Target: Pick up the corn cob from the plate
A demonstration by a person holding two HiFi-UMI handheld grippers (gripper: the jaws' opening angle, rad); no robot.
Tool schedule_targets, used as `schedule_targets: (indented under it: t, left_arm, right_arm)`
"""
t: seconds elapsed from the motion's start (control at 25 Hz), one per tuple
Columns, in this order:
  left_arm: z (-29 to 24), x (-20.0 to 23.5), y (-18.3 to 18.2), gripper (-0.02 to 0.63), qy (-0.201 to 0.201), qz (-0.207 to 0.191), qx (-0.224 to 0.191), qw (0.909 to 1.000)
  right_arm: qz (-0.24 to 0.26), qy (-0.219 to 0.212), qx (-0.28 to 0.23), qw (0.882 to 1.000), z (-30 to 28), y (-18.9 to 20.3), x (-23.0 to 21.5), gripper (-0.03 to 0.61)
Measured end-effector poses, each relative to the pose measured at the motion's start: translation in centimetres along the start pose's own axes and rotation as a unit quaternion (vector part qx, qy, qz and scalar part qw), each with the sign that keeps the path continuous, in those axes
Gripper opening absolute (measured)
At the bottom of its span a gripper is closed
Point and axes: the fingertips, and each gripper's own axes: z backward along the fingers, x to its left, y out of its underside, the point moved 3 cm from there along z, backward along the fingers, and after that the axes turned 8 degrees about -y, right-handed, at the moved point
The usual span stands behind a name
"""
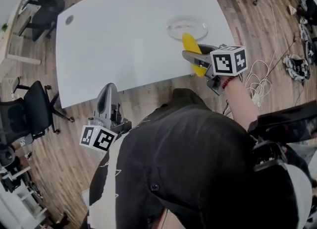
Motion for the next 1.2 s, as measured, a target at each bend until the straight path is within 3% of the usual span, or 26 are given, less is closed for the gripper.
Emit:
schedule_targets:
  t: [0.24,0.52,0.76,1.2]
  left_arm:
    - [2.5,0.8,1.7,0.015,0.052,-0.013,0.031,0.9981]
    - [2.0,1.4,2.3,0.014,0.088,-0.001,0.056,0.9945]
    - [2.8,1.3,3.2,0.014,0.102,0.004,0.069,0.9924]
    - [5.6,0.8,4.0,0.014,0.104,0.005,0.051,0.9932]
  right_arm:
    - [-0.076,0.006,-0.097,0.992,1.9,4.0,3.3,0.255]
    - [-0.121,0.037,-0.125,0.984,3.9,6.3,3.8,0.255]
    - [-0.119,0.074,-0.137,0.981,6.5,7.7,3.5,0.255]
    - [-0.105,0.085,-0.140,0.981,8.4,9.7,5.1,0.255]
